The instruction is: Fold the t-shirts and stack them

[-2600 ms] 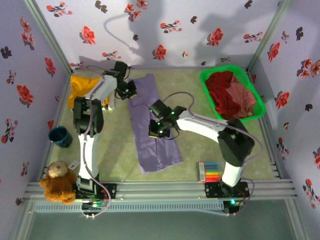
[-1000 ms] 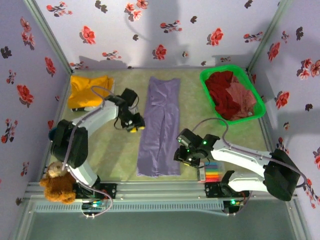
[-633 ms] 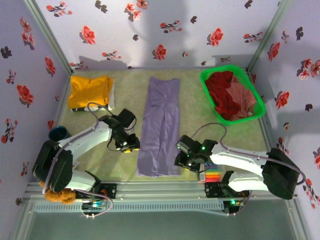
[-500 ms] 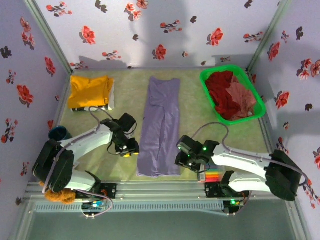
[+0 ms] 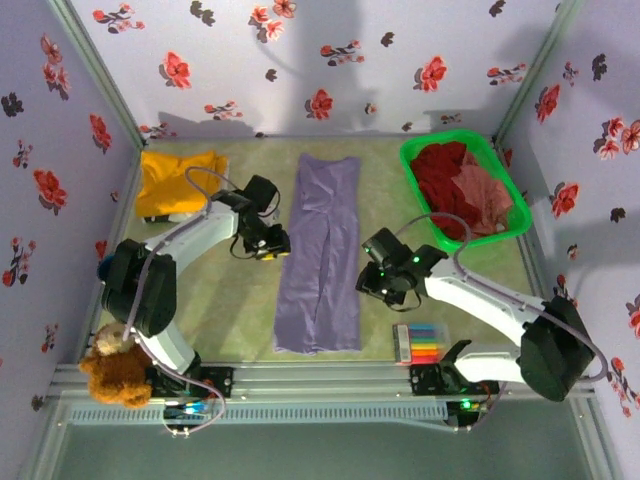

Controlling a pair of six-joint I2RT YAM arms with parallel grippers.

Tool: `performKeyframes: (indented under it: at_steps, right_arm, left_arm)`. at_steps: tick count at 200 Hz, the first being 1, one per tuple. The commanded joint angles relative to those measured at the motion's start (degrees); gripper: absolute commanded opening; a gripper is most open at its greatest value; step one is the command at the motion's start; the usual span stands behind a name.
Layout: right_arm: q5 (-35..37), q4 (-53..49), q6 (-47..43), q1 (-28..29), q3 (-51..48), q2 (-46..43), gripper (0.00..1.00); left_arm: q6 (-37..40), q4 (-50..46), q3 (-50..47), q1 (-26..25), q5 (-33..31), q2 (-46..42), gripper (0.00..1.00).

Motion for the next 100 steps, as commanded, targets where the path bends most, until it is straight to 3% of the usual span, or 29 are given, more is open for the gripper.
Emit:
performKeyframes:
  at_steps: [1, 49, 100]
  right_arm:
    - [-0.8, -0.3, 2.7, 3.9, -2.1, 0.0, 0.42]
    - [-0.8, 1.9, 7.8, 14.0, -3.4, 3.1, 0.42]
    - [0.3, 1.3, 10.5, 18.2, -5.7, 2.2, 0.43]
  left_arm:
    - [1.1, -3.7, -4.2, -0.8, 1.9, -3.4, 0.33]
    - [-7.4, -0.2, -17.3, -7.4, 2.9, -13.4, 0.35]
    - [-14.6, 0.2, -27.0, -13.5, 1.9, -22.0, 0.39]
